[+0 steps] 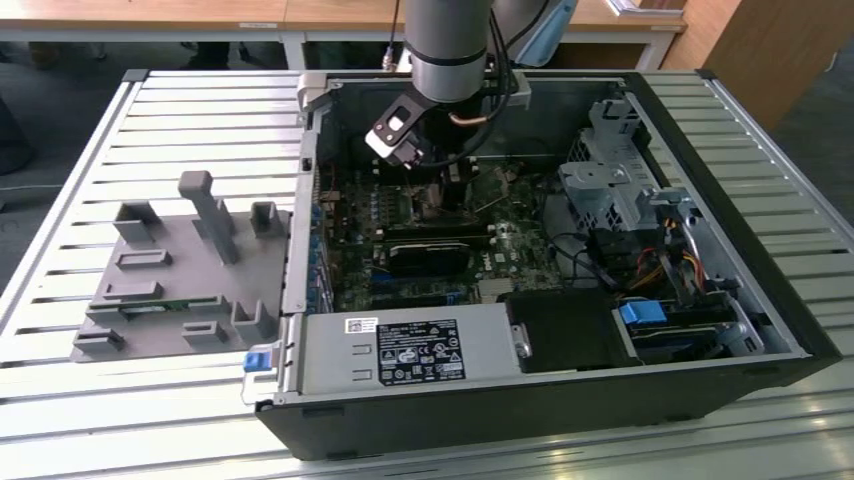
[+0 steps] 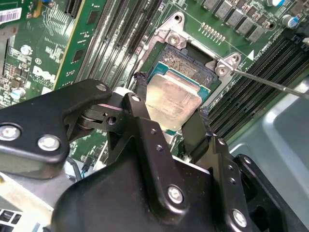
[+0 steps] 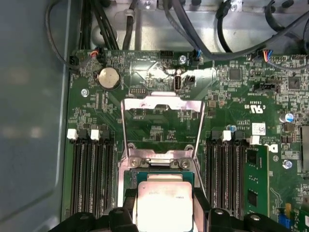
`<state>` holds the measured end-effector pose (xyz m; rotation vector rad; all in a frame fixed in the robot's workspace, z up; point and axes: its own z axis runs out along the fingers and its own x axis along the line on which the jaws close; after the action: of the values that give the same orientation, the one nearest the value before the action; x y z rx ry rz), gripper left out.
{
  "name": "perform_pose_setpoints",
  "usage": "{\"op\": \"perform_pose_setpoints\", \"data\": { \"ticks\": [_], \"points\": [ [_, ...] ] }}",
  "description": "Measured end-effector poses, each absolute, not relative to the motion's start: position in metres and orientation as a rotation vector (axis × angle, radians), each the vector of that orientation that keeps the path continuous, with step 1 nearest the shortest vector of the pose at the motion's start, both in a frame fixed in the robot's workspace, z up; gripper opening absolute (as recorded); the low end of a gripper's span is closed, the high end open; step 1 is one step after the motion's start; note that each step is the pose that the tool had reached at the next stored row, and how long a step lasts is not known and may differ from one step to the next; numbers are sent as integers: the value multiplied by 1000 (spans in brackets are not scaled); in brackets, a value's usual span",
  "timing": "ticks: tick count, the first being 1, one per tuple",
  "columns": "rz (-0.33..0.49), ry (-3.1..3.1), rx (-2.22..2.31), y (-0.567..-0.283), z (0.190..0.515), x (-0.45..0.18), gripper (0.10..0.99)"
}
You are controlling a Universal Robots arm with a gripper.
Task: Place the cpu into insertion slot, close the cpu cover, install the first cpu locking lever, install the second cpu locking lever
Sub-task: 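Place the cpu into insertion slot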
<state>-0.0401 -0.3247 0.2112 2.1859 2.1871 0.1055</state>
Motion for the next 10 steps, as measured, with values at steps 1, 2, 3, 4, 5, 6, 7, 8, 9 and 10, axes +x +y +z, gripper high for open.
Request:
{"op": "perform_pose_setpoints", "data": {
  "ticks": [1,2,3,4,5,6,7,8,9,10],
  "points": [
    [106,2187,2186,-325,211,-41,541],
    [106,2187,2186,-325,210,-41,541],
    [106,2187,2186,-325,209,-41,541],
    [106,2188,2186,-325,208,-41,541],
    [105,2188,2186,-325,207,-41,541],
    [106,2188,2186,-325,206,-41,541],
    [106,2188,2186,-325,205,-41,541],
    [106,2188,2186,-324,205,-41,541],
    [105,2188,2186,-324,204,-42,541],
    [105,2188,2186,-324,204,-42,541]
  ]
}}
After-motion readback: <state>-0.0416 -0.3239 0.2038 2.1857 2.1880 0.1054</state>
